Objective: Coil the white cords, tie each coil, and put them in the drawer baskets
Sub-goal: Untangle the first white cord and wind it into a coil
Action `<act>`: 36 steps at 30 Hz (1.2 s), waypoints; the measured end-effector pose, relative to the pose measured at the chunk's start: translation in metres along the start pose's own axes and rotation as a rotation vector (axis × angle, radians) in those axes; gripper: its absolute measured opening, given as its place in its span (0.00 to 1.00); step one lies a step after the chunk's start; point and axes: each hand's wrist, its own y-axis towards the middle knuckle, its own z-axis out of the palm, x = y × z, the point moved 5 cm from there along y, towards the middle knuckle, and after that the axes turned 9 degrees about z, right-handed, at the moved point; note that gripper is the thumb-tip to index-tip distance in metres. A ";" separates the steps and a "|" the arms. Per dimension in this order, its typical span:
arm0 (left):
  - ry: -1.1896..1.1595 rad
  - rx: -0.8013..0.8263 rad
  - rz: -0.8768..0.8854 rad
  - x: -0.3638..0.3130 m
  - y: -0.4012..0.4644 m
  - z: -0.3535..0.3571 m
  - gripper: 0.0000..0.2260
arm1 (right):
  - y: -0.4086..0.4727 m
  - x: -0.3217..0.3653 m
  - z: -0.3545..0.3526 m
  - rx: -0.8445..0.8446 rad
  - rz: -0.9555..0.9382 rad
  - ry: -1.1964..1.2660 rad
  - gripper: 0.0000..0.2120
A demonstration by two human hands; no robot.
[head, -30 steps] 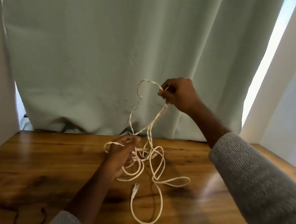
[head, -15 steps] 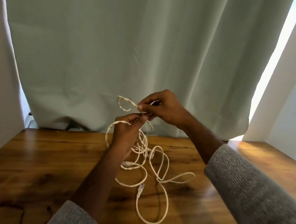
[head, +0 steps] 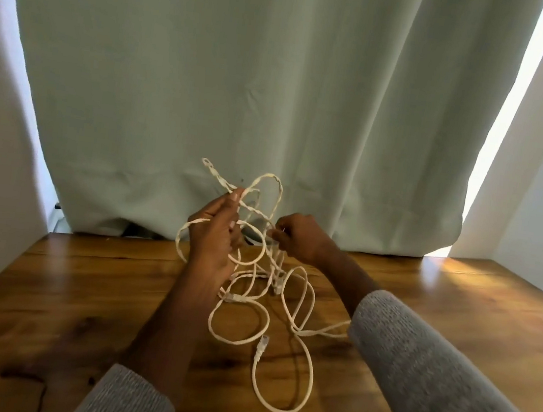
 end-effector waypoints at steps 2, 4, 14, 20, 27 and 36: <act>-0.096 -0.023 -0.027 0.006 0.002 -0.006 0.11 | 0.011 0.003 -0.015 -0.106 0.014 -0.154 0.12; -0.138 -0.049 -0.061 0.013 0.003 -0.011 0.12 | 0.019 0.012 -0.036 -0.282 -0.008 -0.181 0.11; -0.170 -0.115 -0.191 0.027 0.006 -0.021 0.08 | 0.013 0.008 -0.083 -0.460 -0.050 -0.510 0.09; -0.037 -0.101 -0.198 0.017 0.014 -0.049 0.08 | -0.002 -0.059 -0.117 -0.292 0.170 -0.565 0.10; 0.024 -0.027 -0.208 0.029 -0.007 -0.045 0.07 | -0.111 -0.028 -0.140 -0.875 0.069 -0.137 0.04; 0.492 0.063 -0.383 0.024 -0.087 -0.077 0.10 | -0.220 0.029 0.064 -0.138 0.056 -0.036 0.19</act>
